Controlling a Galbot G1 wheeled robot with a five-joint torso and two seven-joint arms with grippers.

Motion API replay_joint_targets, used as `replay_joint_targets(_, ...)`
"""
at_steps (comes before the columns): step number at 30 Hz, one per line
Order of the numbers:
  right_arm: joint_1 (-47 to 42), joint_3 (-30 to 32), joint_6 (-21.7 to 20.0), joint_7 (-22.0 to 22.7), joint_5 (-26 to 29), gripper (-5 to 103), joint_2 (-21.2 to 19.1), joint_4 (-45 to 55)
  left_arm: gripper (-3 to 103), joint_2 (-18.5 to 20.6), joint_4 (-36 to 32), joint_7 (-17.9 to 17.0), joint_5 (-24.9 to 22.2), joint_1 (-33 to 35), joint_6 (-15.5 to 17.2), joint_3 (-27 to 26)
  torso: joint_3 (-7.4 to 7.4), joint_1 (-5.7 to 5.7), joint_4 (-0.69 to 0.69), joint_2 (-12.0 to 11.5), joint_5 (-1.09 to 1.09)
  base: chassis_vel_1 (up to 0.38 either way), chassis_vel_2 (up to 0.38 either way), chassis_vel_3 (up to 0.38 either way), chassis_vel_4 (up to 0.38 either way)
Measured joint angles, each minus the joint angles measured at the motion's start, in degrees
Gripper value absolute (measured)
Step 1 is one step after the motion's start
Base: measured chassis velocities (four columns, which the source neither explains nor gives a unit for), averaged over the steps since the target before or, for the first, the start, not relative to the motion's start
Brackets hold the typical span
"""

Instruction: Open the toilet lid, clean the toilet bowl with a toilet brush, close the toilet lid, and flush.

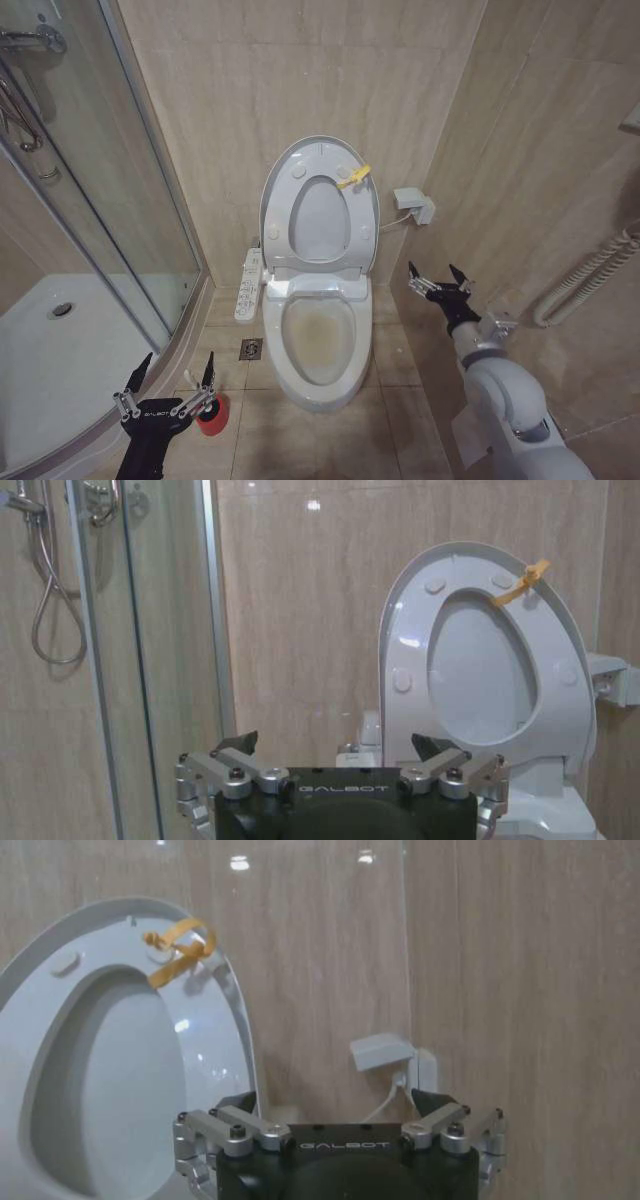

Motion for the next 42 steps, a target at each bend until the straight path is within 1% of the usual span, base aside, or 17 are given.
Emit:
replay_joint_targets(6,4.35,-1.24,1.19,0.73,0.28,100,-0.79,-3.16,100,0.0,0.0,0.0,0.0,0.0,0.0,0.0,0.0,0.0,-0.01,0.0,0.0,0.0,0.0,0.0,0.0)
replay_joint_targets(9,9.9,-2.37,1.98,1.47,-0.04,100,-1.13,-7.78,100,0.0,0.0,0.0,0.0,0.0,0.0,0.0,0.0,0.0,0.0,0.0,0.0,0.0,0.0,0.0,0.0)
replay_joint_targets(11,10.58,-2.54,2.05,1.54,-0.12,100,-1.17,-8.53,100,0.0,0.0,0.0,0.0,0.0,0.0,0.0,0.0,0.0,0.01,0.0,0.0,0.0,0.0,0.0,0.0)
replay_joint_targets(13,13.89,-3.07,2.22,1.65,-0.69,100,-1.32,-11.73,100,0.0,0.0,0.0,0.0,0.0,0.0,0.0,0.0,0.0,0.0,0.0,-0.01,0.0,0.0,0.0,0.0)
replay_joint_targets(14,13.89,-3.07,2.22,1.65,-0.69,100,-1.32,-11.73,100,0.0,0.0,0.0,0.0,0.0,0.0,0.0,0.0,0.0,0.0,0.0,-0.01,0.0,0.0,0.0,0.0)
replay_joint_targets(17,18.08,-3.57,3.53,1.16,-2.13,100,-1.29,-16.24,100,0.0,0.0,0.0,0.0,0.0,0.0,0.0,0.0,0.0,0.0,0.0,-0.01,0.0,0.0,0.0,0.0)
replay_joint_targets(18,18.08,-3.57,3.53,1.16,-2.13,100,-1.29,-16.24,100,0.0,0.0,0.0,0.0,0.0,0.0,0.0,0.0,0.0,0.0,0.0,-0.01,0.0,0.0,0.0,0.0)
replay_joint_targets(21,21.78,-4.58,5.81,1.15,-3.0,100,-0.94,-20.01,100,0.0,0.0,0.0,0.0,0.0,0.0,0.0,0.0,0.0,0.01,0.0,-0.01,0.0,0.0,0.0,0.0)
replay_joint_targets(28,26.75,-6.18,7.76,0.96,-4.72,100,-0.61,-24.31,100,0.0,0.0,0.0,0.0,0.0,0.0,0.0,0.0,0.0,0.01,0.0,0.0,0.0,0.0,0.0,0.0)
replay_joint_targets(35,30.47,-6.81,7.4,0.42,-6.5,100,-0.82,-26.94,100,0.0,0.0,0.0,0.0,0.0,0.0,0.0,0.0,0.0,-0.01,0.0,-0.01,0.0,0.0,0.0,0.0)
replay_joint_targets(42,31.62,-7.04,8.1,0.32,-6.6,100,-0.84,-28.01,100,0.0,0.0,0.0,0.0,0.0,0.0,0.0,-0.01,-0.01,0.0,0.01,-0.01,0.0,0.0,0.0,0.0)
